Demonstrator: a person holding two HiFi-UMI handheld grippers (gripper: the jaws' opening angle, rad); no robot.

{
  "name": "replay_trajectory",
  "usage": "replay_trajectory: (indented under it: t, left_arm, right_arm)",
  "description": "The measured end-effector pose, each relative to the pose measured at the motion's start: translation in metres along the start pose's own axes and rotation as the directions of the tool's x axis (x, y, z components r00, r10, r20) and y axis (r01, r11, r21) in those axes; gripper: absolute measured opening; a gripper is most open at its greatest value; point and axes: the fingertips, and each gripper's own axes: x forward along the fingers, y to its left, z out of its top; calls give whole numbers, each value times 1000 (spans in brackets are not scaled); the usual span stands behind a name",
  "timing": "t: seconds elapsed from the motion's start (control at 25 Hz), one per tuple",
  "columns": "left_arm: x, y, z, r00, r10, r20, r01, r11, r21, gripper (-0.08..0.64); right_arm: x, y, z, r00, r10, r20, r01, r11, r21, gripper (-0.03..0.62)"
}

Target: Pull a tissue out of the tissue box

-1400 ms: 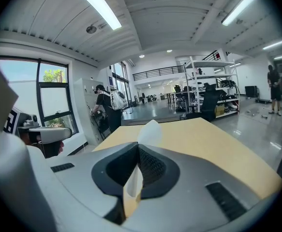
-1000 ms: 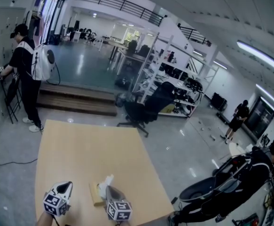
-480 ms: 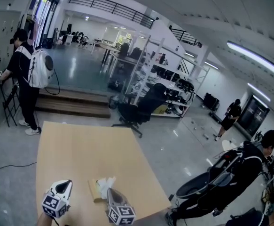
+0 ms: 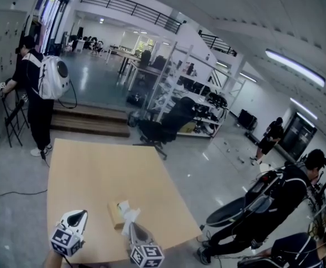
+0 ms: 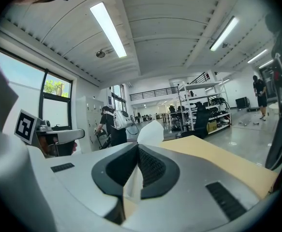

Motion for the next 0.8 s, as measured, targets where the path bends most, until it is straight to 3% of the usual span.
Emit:
replay_trajectory:
  t: [0.4, 0.8]
  left_arm:
    - [-34, -15, -2, 1000, -6, 0, 6, 1000, 3, 8]
    - [-31, -25, -1, 1000, 0, 10, 0, 1000, 10, 8]
  right_arm:
    - [-35, 19, -6, 1000, -6, 24, 6, 1000, -5, 2]
    - [-38, 15, -4, 1000, 8, 16, -7, 1000, -14, 2]
